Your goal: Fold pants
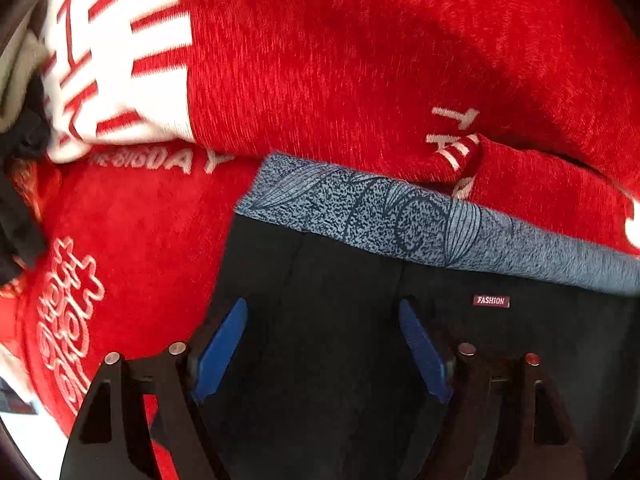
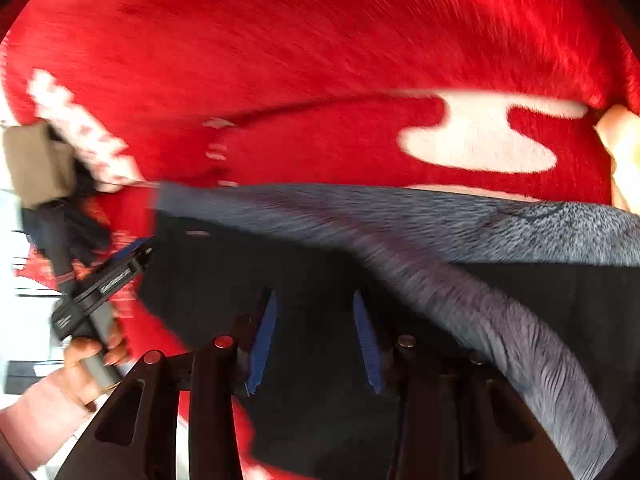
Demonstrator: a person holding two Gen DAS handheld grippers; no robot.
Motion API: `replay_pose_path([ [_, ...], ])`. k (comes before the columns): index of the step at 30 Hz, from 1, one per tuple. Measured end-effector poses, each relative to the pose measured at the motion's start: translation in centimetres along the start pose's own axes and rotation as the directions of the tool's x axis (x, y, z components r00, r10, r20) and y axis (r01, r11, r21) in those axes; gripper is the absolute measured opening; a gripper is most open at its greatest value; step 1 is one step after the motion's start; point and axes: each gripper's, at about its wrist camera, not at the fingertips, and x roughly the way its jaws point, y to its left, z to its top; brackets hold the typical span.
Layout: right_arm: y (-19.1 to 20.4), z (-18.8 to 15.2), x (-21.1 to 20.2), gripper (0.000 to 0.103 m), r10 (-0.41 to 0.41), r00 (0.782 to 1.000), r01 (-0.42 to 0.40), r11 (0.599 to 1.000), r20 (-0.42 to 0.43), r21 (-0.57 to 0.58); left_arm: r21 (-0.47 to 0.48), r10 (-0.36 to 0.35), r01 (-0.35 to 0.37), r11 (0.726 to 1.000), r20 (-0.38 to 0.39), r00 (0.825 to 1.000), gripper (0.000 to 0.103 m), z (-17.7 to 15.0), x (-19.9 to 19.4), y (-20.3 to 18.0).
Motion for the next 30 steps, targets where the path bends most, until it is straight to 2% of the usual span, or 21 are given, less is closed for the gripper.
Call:
replay_pose_path([
  [2,-1.3,0.9,-0.8,0.028,0.032,0.998,-0.034,0.999,0.046,0.042,0.000,-0.011,0.011,1.000,-0.028,1.000,0.080,-0.2,-1.3,0.8],
  [4,-2.9,1.1,-3.0,0.029,0.073,0.990,-0.087,0.989,0.119,0.122,0.021,0.003,-0.002,1.000,-0.017,1.000,0.080,-0.7,-3.4,1.7],
  [8,-4.5,-0.4,-8.2,0.032,0.143,0.957,-0.190,0.967,0.253,0.171,0.067,-0.004,0.004,0.998,0.002,1.000,0.080,-2.0,-8.7,2.7],
  [9,-4.7,-1.3,-9.5,0.038,0.171,0.946,-0.222,0.960,0.277,0.168,0.078,-0.015,0.015,0.997,-0.004,1.000,0.080,-2.6,-9.8,2.6],
  [10,-4.9,-2.1,-10.3,0.042,0.202,0.936,-0.257,0.952,0.287,0.168,0.091,-0.024,0.025,0.996,-0.009,1.000,0.080,-3.0,-10.4,2.1],
  [11,-5.3,-3.4,-10.9,0.051,0.239,0.927,-0.299,0.936,0.288,0.184,0.111,-0.036,0.038,0.993,-0.016,0.999,0.080,-3.9,-11.0,1.3],
  [13,-6.0,-5.4,-11.3,0.054,0.303,0.914,-0.365,0.904,0.268,0.224,0.152,-0.061,0.065,0.986,-0.029,0.998,0.080,-5.2,-12.2,-0.7],
  [14,-6.0,-6.6,-11.5,0.054,0.310,0.914,-0.372,0.897,0.260,0.239,0.171,-0.084,0.089,0.981,-0.038,0.996,0.080,-5.8,-12.2,-1.8],
  [18,-6.7,-13.3,-12.1,0.054,0.243,0.938,-0.316,0.892,0.245,0.323,0.253,-0.189,0.197,0.947,-0.053,0.980,0.080,-7.7,-13.7,-6.0],
  [21,-8.5,-18.9,-13.3,0.054,0.187,0.944,-0.292,0.859,0.272,0.421,0.308,-0.241,0.249,0.918,-0.062,0.968,0.080,-8.9,-14.2,-9.4],
  [23,-10.5,-22.6,-14.8,0.054,0.114,0.946,-0.256,0.837,0.304,0.483,0.316,-0.305,0.309,0.897,-0.061,0.950,0.080,-9.7,-15.4,-11.5],
  [25,-13.2,-26.4,-16.5,0.054,0.039,0.942,-0.230,0.800,0.334,0.554,0.324,-0.363,0.363,0.874,-0.063,0.930,0.080,-10.4,-16.5,-13.0],
  [27,-15.5,-29.7,-17.5,0.054,-0.021,0.931,-0.229,0.745,0.365,0.627,0.328,-0.401,0.407,0.853,-0.090,0.912,0.080,-11.0,-17.0,-15.0],
  [30,-18.2,-33.0,-18.2,0.054,-0.071,0.903,-0.277,0.657,0.423,0.701,0.306,-0.455,0.473,0.826,-0.133,0.881,0.080,-11.1,-17.0,-17.8],
])
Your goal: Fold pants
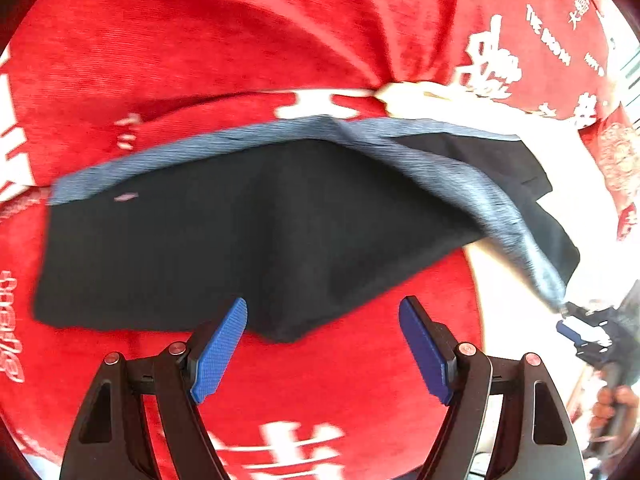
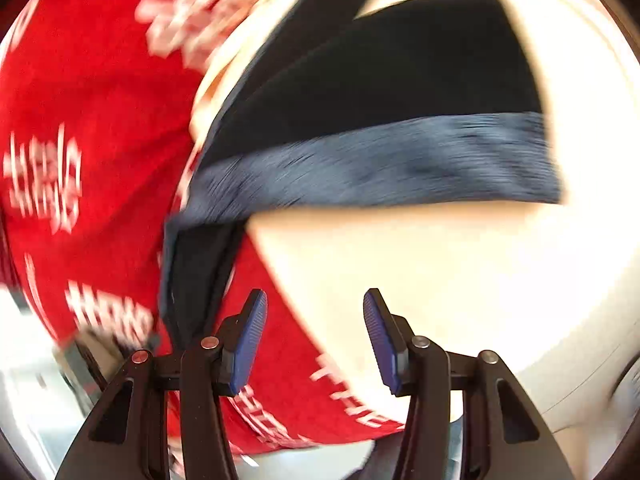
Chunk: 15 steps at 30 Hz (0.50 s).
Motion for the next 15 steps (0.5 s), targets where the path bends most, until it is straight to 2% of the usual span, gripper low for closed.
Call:
replay_pose_path([
  [4,-4.1,2.0,-2.2,0.054,-0.081,0.991,0.076,0.996,0.108,0.049,-0.018,-0.066,0.066,0.998,-0.019,0.998,0.080,2.2,2.8,-4.0],
  [8,-6.9,4.6,-2.9,0.054,-0.150,0.984,0.149,0.989,0.093,0.014,-0.052,-0.099,0.096,0.994,-0.053,0.994,0.080,4.4,6.5,-6.4],
  [12,-9.2,6.8,-4.0,0.054,-0.130,0.990,0.128,0.991,0.061,0.042,-0.080,-0.120,0.112,0.990,-0.104,0.987,0.080,5.2,9.1,-8.9],
  [15,-10.3,7.4,-5.0,0.054,-0.001,1.000,0.000,0.998,0.025,0.064,-0.076,-0.111,0.102,0.992,-0.129,0.985,0.080,5.4,10.4,-10.1],
])
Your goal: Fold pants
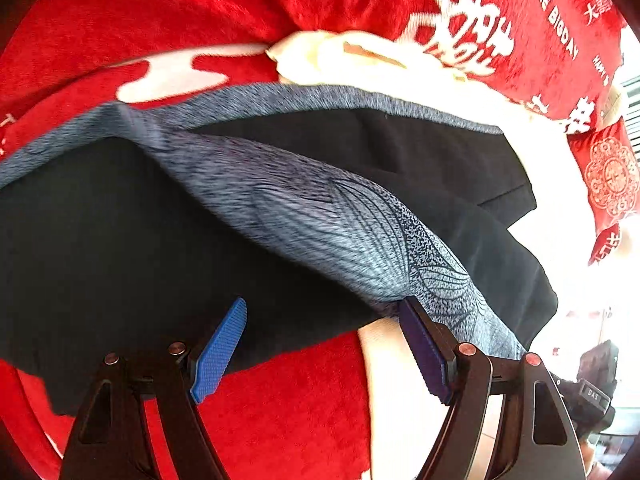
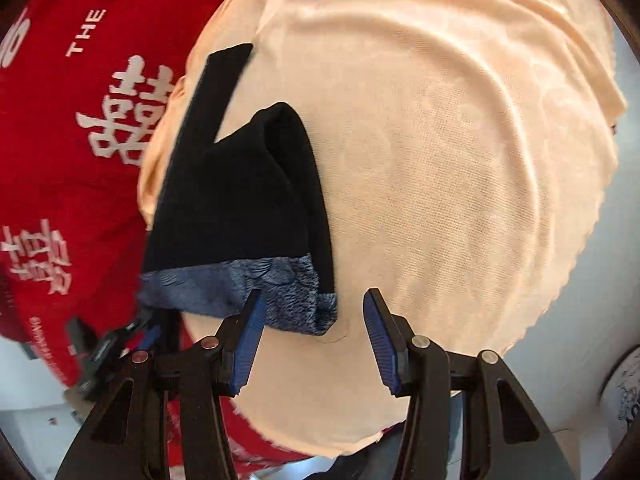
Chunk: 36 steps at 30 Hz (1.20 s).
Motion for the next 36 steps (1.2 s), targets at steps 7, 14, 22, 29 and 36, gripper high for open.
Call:
replay_pose_path([
  [7,0.3,2.0,4.3,0.016,0.146,0.968,-0.150,0.989,-0.206,-0.006,-0.031,-0.035,0.035,0.999,0.016,0.999,0.080,2.0,0.2,-1.9],
  [14,6.6,7.4,0.5,0.016,0.311,0.938,-0.324,0.944,-0.155,-0.061,-0.027,0.017,-0.013,1.000,0.157,0.988,0.080,7.9,-3.1,-4.3],
  [22,18.0,21.9,0.1,0.078,0.121,0.993,-0.118,0.942,-0.011,-0.313,-0.035,0.189,-0.186,0.982,0.256,0.948,0.080,9.1,-6.2,-3.1],
  [29,16.4,21.2,1.4,0.077,-0.005,1.000,0.007,0.948,0.008,-0.317,-0.100,0.396,-0.386,0.917,0.119,0.910,0.080,5.7,-1.3,1.4],
  [36,8.2,21.3,7.3,0.011,0.021,0.996,-0.021,1.000,-0.091,-0.003,-0.153,0.430,-0.419,0.895,0.045,0.902,0.090,3.6,1.0,4.1],
])
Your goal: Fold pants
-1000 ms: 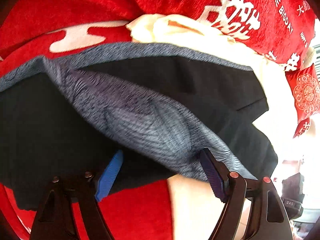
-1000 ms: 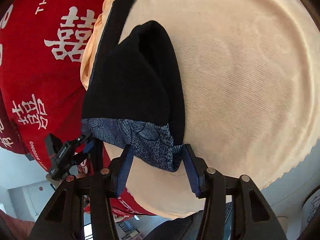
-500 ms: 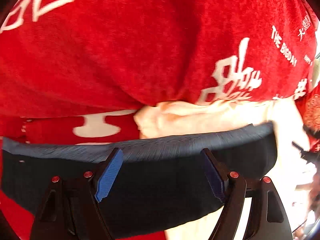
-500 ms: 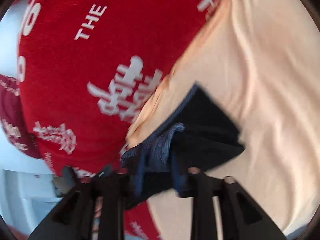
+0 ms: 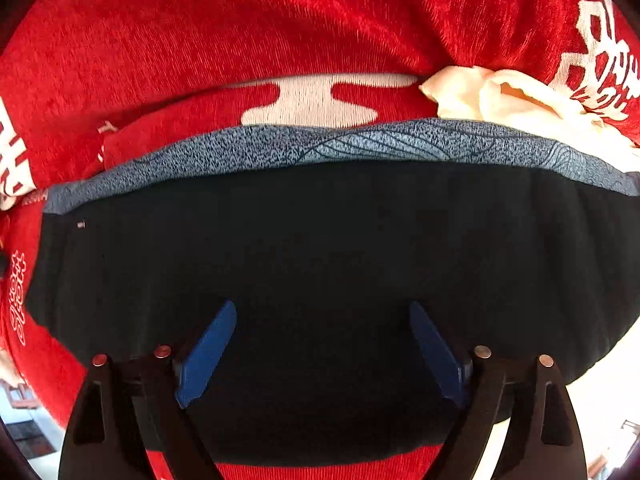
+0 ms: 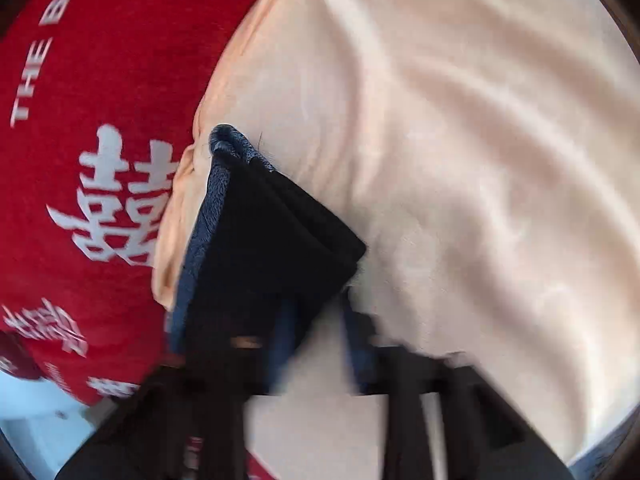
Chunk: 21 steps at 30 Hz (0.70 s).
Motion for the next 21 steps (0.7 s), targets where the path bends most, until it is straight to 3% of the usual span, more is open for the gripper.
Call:
replay_pose_path([
  [2,1.3,0.2,-0.8,0.011,0.023,0.999,-0.021,0.999,0.044,-0.050,-0.011,-0.002,0.002,1.000,-0.028,1.000,0.090,0.4,-0.2,0.0],
  [4,2.7,0.4,-1.2,0.012,-0.004,0.998,0.012,0.992,0.059,-0.122,-0.008,-0.014,0.014,1.000,-0.020,1.000,0.090,0.9,-0.7,-0.3],
  [7,3.4,0.5,-0.7,0.027,-0.066,0.997,0.073,0.982,0.050,-0.172,0.015,-0.032,0.033,0.999,-0.026,0.999,0.090,1.5,-0.7,-1.3],
  [9,2.9,-0.2,-0.9,0.048,0.039,0.998,-0.033,0.988,0.042,-0.148,0.048,-0.008,0.010,0.999,-0.045,0.999,0.090,1.5,0.1,-2.2],
  [11,1.5,-1.3,-0.6,0.054,0.124,0.992,-0.121,0.988,0.027,-0.092,0.060,0.014,-0.013,0.998,-0.011,1.000,0.090,1.3,0.1,-2.7],
  [16,-1.0,-2.8,0.3,0.053,0.165,0.986,-0.164,0.986,0.027,-0.029,0.057,0.010,-0.009,0.998,-0.015,1.000,0.094,1.3,0.3,-2.4],
  [18,-0.1,-2.0,0.3,0.033,0.159,0.986,-0.157,0.986,0.040,-0.056,0.074,0.017,-0.016,0.997,-0.015,1.000,0.094,1.2,0.1,-2.4],
  [21,0.8,-0.7,-1.5,0.031,0.224,0.970,-0.219,0.974,0.091,-0.055,0.085,0.031,-0.030,0.996,-0.009,0.999,0.094,1.3,0.1,-2.6],
])
